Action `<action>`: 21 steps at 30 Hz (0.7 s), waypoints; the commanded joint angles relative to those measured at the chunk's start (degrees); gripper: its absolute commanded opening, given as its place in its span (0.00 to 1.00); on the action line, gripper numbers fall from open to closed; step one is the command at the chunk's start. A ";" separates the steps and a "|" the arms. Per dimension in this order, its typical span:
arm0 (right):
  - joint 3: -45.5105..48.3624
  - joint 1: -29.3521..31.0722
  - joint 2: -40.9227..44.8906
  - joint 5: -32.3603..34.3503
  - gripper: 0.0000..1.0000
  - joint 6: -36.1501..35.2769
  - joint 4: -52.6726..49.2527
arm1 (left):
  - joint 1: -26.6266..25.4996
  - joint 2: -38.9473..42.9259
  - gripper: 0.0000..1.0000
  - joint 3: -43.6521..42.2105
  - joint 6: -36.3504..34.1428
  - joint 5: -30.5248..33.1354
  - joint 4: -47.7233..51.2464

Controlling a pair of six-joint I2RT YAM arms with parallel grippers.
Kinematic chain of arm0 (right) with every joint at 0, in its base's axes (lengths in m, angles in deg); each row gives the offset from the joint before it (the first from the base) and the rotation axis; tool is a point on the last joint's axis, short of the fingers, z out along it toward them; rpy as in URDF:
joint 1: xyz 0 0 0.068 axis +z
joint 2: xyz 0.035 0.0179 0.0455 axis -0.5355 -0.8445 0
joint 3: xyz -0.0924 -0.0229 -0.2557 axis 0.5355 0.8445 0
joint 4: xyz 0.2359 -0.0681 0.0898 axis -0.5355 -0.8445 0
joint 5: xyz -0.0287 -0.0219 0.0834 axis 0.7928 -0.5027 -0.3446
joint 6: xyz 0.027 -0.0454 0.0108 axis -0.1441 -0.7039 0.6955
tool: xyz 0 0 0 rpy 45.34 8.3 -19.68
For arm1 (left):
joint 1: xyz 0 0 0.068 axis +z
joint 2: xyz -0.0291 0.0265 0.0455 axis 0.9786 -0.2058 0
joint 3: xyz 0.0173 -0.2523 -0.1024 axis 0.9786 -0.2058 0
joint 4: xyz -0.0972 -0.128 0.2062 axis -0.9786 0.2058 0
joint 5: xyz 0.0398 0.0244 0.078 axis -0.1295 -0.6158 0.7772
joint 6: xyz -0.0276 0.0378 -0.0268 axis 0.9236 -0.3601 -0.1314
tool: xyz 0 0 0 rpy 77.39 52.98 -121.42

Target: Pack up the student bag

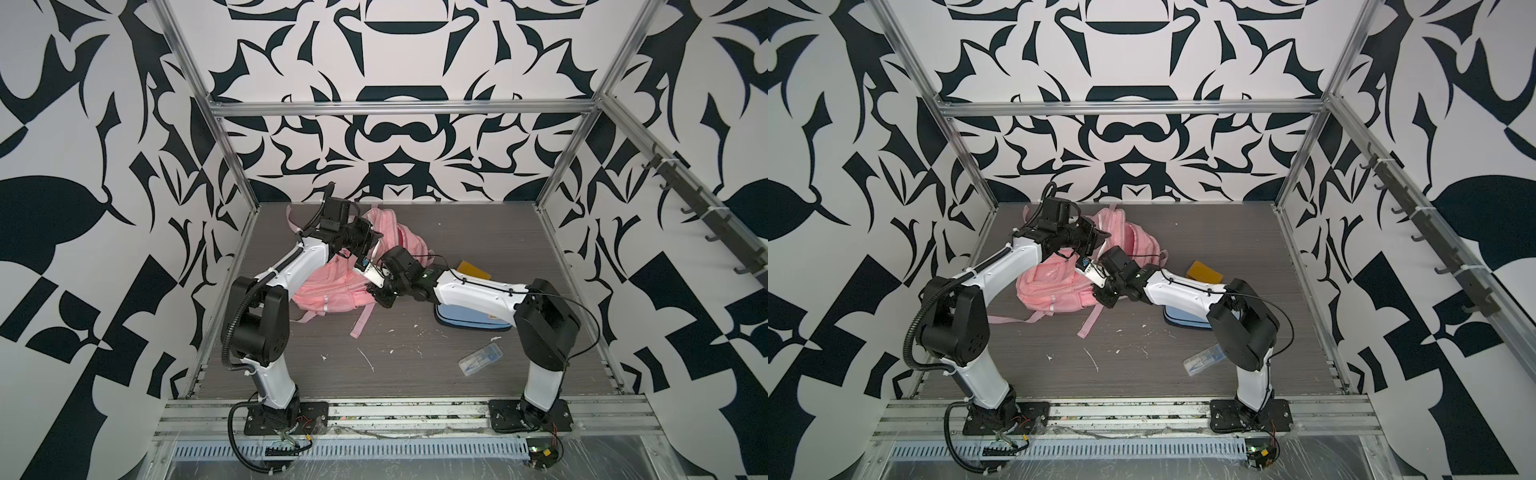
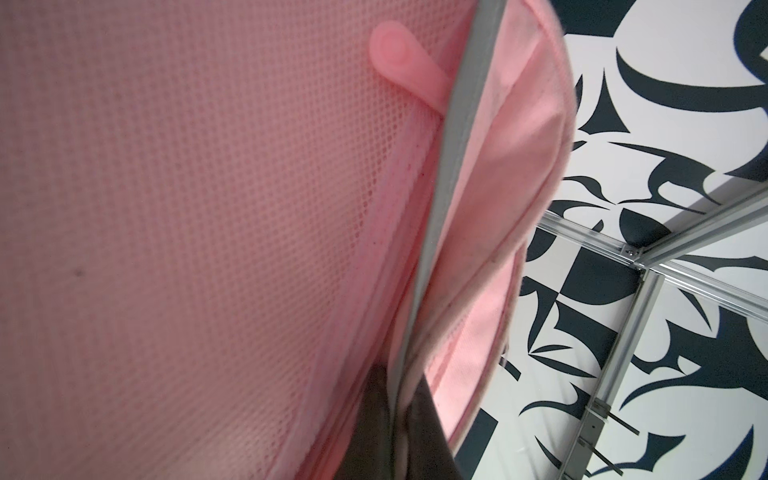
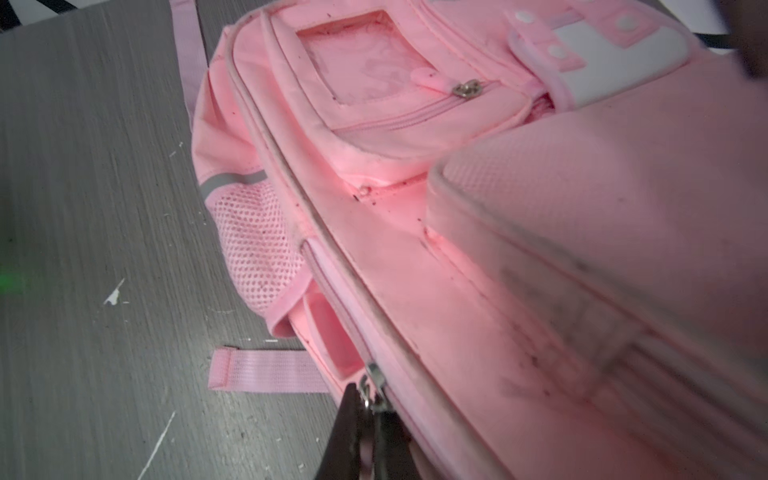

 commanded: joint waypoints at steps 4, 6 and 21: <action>-5.14 3.23 -2.19 -9.56 0.00 1.47 0.69 | 0.50 2.36 0.00 -2.09 4.55 0.03 -9.76; -5.77 3.66 -2.65 -10.20 0.00 1.68 0.69 | 0.50 2.01 0.00 -2.23 4.54 -0.16 -10.36; -7.93 3.73 -1.09 -11.19 0.16 7.89 0.50 | 1.01 2.21 0.00 -4.44 2.12 1.54 -15.55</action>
